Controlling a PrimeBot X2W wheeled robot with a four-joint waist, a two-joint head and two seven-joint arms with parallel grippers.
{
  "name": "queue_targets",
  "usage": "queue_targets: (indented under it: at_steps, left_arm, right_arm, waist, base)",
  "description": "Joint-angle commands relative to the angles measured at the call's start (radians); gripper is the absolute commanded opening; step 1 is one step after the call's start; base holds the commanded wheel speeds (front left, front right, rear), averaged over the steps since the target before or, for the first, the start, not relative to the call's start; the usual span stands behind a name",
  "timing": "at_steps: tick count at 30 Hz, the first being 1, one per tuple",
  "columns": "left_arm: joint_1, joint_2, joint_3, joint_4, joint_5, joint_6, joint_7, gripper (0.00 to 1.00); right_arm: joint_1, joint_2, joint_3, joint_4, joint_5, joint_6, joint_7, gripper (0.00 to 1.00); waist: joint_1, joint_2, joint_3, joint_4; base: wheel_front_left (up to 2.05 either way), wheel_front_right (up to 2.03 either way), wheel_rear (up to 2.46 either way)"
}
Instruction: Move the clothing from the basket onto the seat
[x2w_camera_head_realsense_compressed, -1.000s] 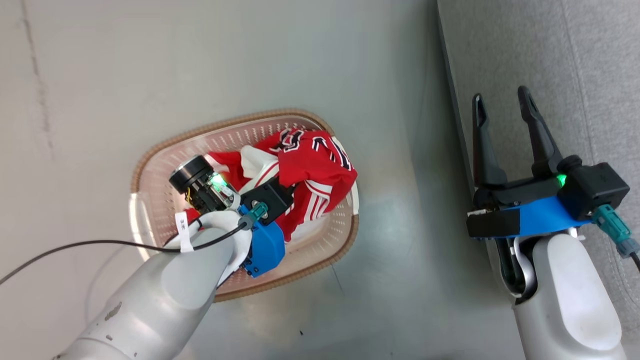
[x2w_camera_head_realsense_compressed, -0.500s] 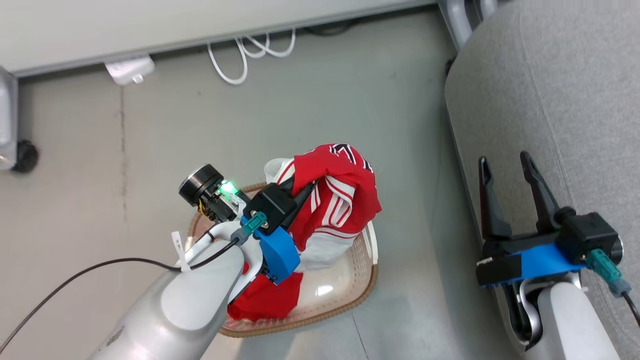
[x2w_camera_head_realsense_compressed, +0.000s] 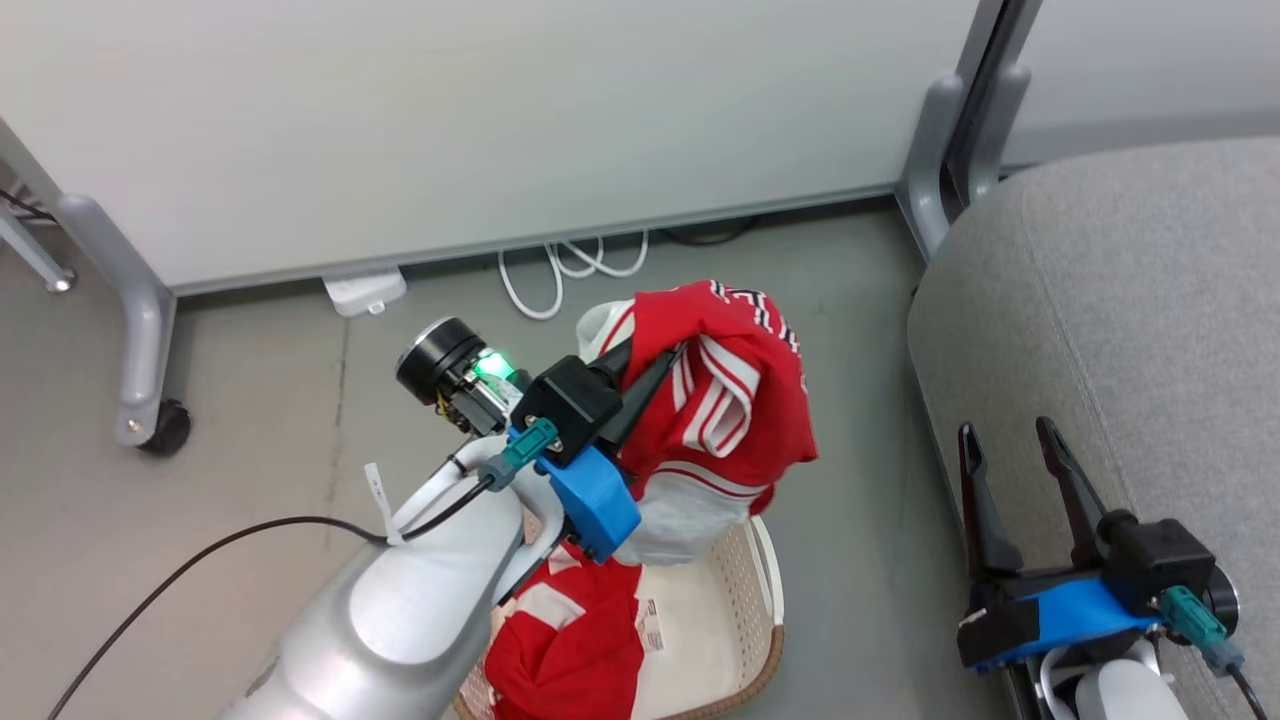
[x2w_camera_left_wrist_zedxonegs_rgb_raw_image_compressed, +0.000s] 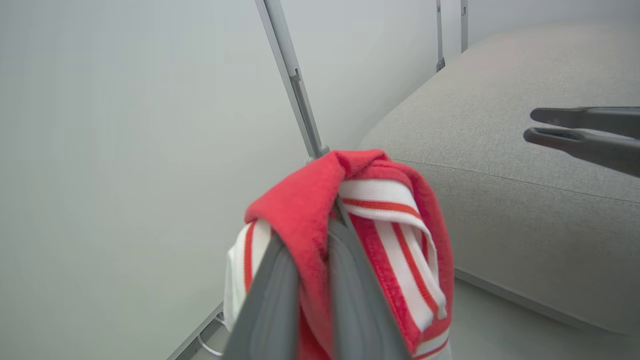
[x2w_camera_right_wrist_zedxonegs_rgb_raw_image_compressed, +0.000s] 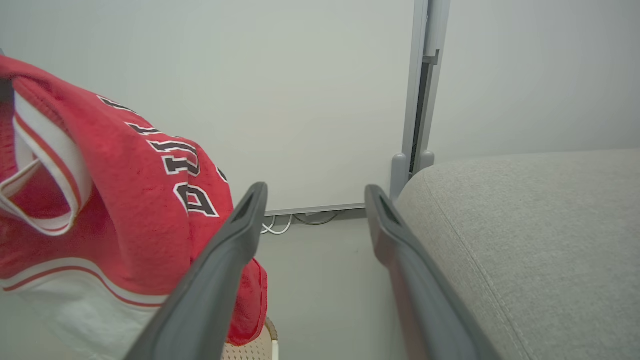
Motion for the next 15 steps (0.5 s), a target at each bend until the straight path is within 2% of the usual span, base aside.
queue_targets:
  at_steps: [1, 15]
  left_arm:
    - [0.000, -0.004, 0.006, -0.005, 0.002, -0.003, -0.005, 0.00]
    - [0.018, -0.025, -0.005, 0.000, -0.013, -0.023, -0.005, 0.00]
  right_arm:
    - [0.017, 0.004, -0.002, 0.003, -0.008, 0.000, -0.001, 1.00]
    - [0.111, 0.008, -0.009, 0.008, -0.013, 0.000, -0.001, 1.00]
  waist:
    - [0.0002, 0.0000, -0.028, 0.013]
    - [0.0002, 0.0000, -0.142, 0.043]
  base:
    - [0.00, 0.00, 0.00]
    - [0.00, 0.00, 0.00]
